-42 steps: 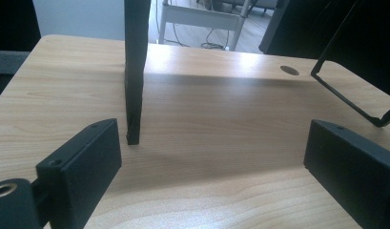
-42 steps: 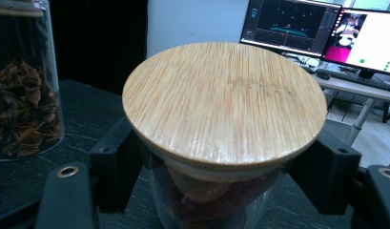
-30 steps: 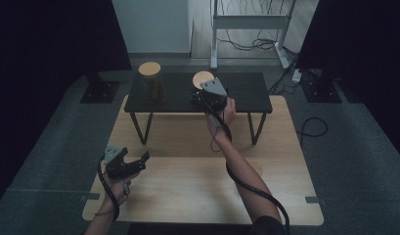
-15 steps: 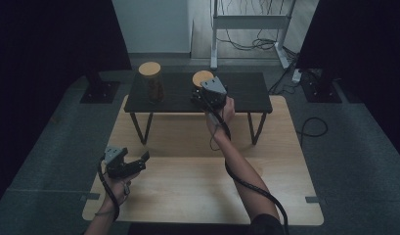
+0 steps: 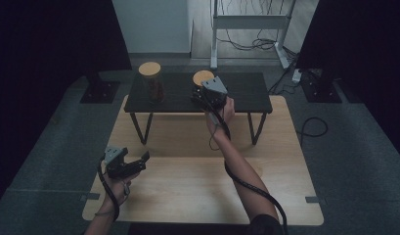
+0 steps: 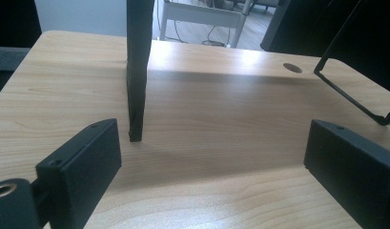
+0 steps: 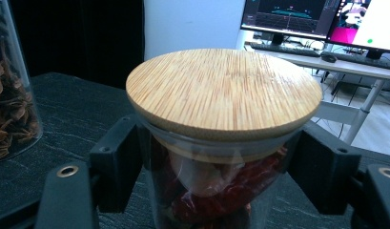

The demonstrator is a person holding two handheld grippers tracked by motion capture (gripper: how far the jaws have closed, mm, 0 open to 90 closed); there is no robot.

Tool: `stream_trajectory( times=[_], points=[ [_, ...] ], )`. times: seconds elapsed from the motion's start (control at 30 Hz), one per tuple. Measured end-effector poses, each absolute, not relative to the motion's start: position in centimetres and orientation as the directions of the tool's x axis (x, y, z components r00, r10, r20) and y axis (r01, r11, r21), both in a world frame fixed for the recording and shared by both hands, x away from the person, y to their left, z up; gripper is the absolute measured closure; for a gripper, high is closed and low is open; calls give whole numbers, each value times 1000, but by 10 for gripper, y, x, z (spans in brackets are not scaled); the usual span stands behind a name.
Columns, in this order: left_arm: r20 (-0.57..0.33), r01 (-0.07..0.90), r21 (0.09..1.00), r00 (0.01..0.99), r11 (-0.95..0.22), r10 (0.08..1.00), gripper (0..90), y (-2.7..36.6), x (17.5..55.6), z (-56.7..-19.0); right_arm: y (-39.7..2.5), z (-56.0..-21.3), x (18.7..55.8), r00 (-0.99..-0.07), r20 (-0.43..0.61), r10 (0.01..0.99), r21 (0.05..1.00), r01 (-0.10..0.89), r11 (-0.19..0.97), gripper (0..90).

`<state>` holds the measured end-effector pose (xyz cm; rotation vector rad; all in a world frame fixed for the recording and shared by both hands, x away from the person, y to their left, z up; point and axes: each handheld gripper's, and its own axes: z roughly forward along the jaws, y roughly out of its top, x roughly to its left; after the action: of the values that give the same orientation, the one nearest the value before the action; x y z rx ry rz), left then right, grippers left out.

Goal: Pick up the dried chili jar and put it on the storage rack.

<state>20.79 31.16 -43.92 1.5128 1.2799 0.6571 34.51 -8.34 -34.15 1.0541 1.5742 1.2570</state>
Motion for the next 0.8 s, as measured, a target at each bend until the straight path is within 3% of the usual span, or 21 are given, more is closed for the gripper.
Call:
stream_trajectory(
  times=[0.7, 0.8],
  points=[
    [-195, 385, 920, 294, 71, 936, 48, 313, 207, -438, -82, -338, 346, -288, -108, 951, 982, 120, 148, 251],
    [-195, 382, 922, 295, 72, 935, 48, 313, 206, -438, -82, -338, 346, -282, -92, 955, 983, 130, 133, 213]
  ],
)
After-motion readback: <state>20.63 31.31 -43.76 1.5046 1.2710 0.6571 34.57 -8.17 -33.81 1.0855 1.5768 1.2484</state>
